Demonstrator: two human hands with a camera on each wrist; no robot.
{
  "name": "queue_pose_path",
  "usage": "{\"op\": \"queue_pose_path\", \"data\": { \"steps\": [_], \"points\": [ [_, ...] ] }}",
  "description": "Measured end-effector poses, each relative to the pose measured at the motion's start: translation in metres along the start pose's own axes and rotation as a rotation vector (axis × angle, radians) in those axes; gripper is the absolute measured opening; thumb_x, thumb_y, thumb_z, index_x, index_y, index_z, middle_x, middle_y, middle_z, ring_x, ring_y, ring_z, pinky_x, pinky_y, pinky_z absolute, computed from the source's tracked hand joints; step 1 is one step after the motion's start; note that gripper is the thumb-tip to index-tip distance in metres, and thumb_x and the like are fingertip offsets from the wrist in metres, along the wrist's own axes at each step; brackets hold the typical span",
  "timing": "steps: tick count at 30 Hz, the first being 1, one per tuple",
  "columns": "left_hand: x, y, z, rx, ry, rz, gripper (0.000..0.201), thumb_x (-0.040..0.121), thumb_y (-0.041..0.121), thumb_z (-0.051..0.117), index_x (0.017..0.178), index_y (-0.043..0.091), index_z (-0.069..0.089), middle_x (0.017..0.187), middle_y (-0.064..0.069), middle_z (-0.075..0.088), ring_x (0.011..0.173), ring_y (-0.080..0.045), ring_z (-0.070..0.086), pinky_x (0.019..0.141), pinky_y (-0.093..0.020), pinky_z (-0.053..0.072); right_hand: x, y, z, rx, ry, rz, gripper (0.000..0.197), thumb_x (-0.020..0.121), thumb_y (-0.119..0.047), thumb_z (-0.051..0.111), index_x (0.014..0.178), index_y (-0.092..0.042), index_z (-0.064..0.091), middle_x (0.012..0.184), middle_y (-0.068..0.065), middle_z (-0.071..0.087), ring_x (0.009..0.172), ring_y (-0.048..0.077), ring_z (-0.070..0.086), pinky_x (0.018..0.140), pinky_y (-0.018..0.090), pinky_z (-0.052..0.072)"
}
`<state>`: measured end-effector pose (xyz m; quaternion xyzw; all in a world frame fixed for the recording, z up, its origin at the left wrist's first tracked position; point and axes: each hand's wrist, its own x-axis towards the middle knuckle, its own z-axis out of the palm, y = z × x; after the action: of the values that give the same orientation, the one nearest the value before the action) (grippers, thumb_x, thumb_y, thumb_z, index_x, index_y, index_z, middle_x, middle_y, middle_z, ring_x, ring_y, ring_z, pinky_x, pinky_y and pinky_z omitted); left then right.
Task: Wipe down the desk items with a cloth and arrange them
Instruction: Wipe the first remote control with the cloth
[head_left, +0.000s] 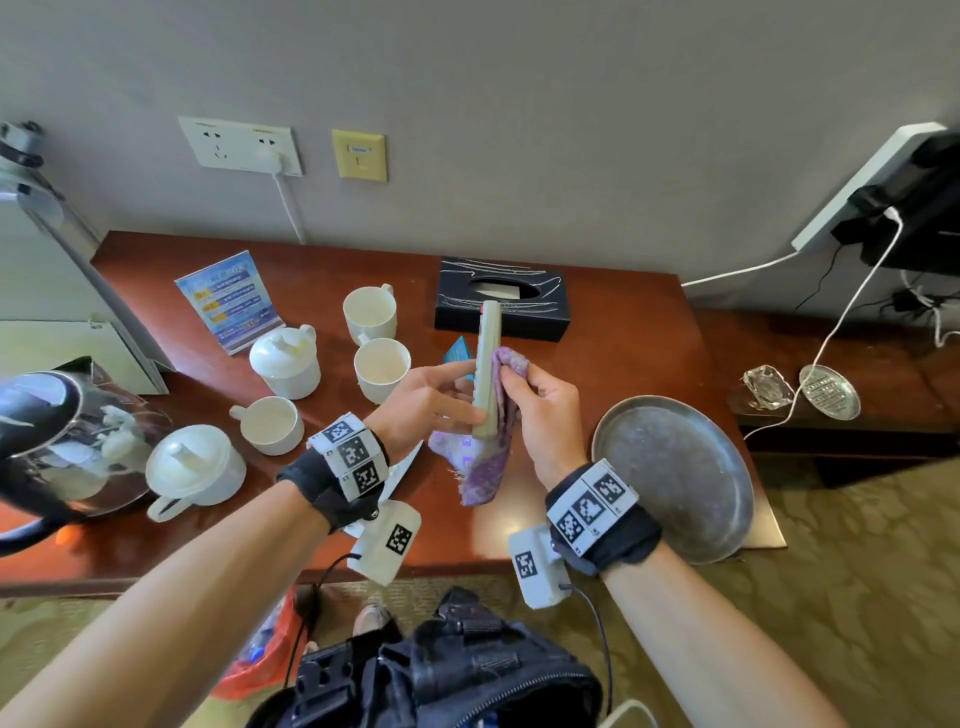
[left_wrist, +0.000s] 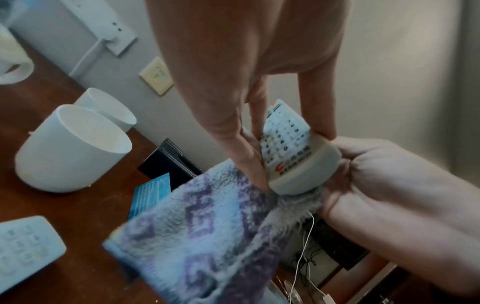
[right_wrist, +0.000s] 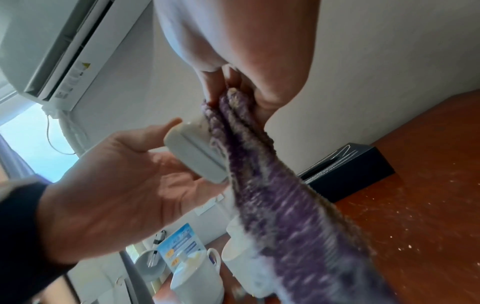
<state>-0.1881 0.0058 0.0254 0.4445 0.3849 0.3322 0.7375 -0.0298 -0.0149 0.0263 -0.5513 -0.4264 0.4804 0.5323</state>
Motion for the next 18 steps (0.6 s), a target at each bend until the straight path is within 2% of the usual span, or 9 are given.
{"op": "queue_pose_path", "data": {
  "steps": [2, 5, 6, 8, 10, 11, 14, 18],
  "points": [
    [-0.001, -0.001, 0.001, 0.034, -0.027, -0.008, 0.067, 0.067, -0.005, 0.067, 0.133, 0.009, 0.062, 0.083, 0.0, 0.057, 0.082, -0.016, 0.061, 0.071, -0.023, 0.054, 0.006, -0.006, 0.0, 0.044, 0.033, 0.023, 0.02, 0.097, -0.013, 0.062, 0.096, -0.027, 0.076, 0.094, -0.005, 0.077, 0.091, 0.011, 0.071, 0.085, 0.033, 0.056],
    [-0.003, -0.001, 0.002, 0.084, -0.026, -0.017, 0.065, 0.065, -0.002, 0.068, 0.124, 0.025, 0.067, 0.094, -0.009, 0.054, 0.089, -0.023, 0.059, 0.069, -0.026, 0.056, 0.016, -0.013, -0.001, 0.115, 0.05, 0.051, 0.016, 0.097, -0.015, 0.061, 0.101, -0.018, 0.076, 0.097, 0.007, 0.076, 0.091, 0.021, 0.072, 0.08, 0.035, 0.058],
    [-0.002, -0.002, 0.002, 0.116, -0.007, -0.015, 0.063, 0.064, 0.0, 0.07, 0.119, 0.03, 0.067, 0.096, -0.009, 0.056, 0.089, -0.023, 0.06, 0.069, -0.028, 0.058, 0.018, -0.015, -0.002, 0.117, 0.05, 0.049, 0.015, 0.097, -0.015, 0.061, 0.102, -0.017, 0.076, 0.099, 0.009, 0.076, 0.093, 0.023, 0.072, 0.081, 0.035, 0.058],
    [0.001, 0.0, 0.002, 0.205, 0.046, -0.008, 0.066, 0.061, 0.004, 0.074, 0.118, 0.035, 0.064, 0.097, -0.007, 0.061, 0.091, -0.024, 0.061, 0.076, -0.041, 0.061, 0.018, -0.016, -0.003, 0.127, 0.063, 0.033, 0.015, 0.097, -0.014, 0.061, 0.102, -0.017, 0.075, 0.102, 0.01, 0.076, 0.097, 0.022, 0.071, 0.085, 0.035, 0.058],
    [0.003, 0.002, 0.0, 0.343, 0.119, -0.002, 0.082, 0.056, 0.008, 0.076, 0.133, 0.031, 0.057, 0.102, -0.005, 0.061, 0.095, -0.026, 0.062, 0.083, -0.053, 0.059, 0.018, -0.016, -0.004, 0.147, 0.078, 0.019, 0.016, 0.096, -0.012, 0.061, 0.101, -0.019, 0.075, 0.102, 0.009, 0.076, 0.097, 0.021, 0.07, 0.088, 0.037, 0.057],
    [0.003, 0.003, -0.002, 0.433, 0.144, 0.002, 0.09, 0.055, 0.011, 0.077, 0.141, 0.027, 0.052, 0.106, -0.005, 0.059, 0.098, -0.026, 0.062, 0.083, -0.053, 0.058, 0.019, -0.016, -0.005, 0.149, 0.086, 0.017, 0.017, 0.096, -0.012, 0.061, 0.098, -0.02, 0.076, 0.1, 0.007, 0.076, 0.096, 0.021, 0.071, 0.087, 0.037, 0.057],
    [0.002, 0.003, -0.009, 0.716, 0.162, 0.04, 0.092, 0.063, 0.011, 0.079, 0.148, 0.024, 0.047, 0.116, -0.003, 0.052, 0.108, -0.024, 0.056, 0.086, -0.047, 0.056, 0.024, -0.017, -0.011, 0.143, 0.101, 0.006, 0.018, 0.097, -0.011, 0.06, 0.097, -0.021, 0.076, 0.095, 0.004, 0.076, 0.092, 0.018, 0.071, 0.082, 0.031, 0.055],
    [0.001, 0.002, -0.013, 0.875, 0.179, 0.086, 0.087, 0.07, 0.013, 0.077, 0.15, 0.026, 0.043, 0.123, 0.0, 0.05, 0.112, -0.02, 0.052, 0.093, -0.045, 0.051, 0.025, -0.018, -0.015, 0.128, 0.06, 0.006, 0.015, 0.097, -0.012, 0.06, 0.098, -0.018, 0.074, 0.093, 0.002, 0.076, 0.088, 0.014, 0.071, 0.075, 0.026, 0.054]
  ]
}}
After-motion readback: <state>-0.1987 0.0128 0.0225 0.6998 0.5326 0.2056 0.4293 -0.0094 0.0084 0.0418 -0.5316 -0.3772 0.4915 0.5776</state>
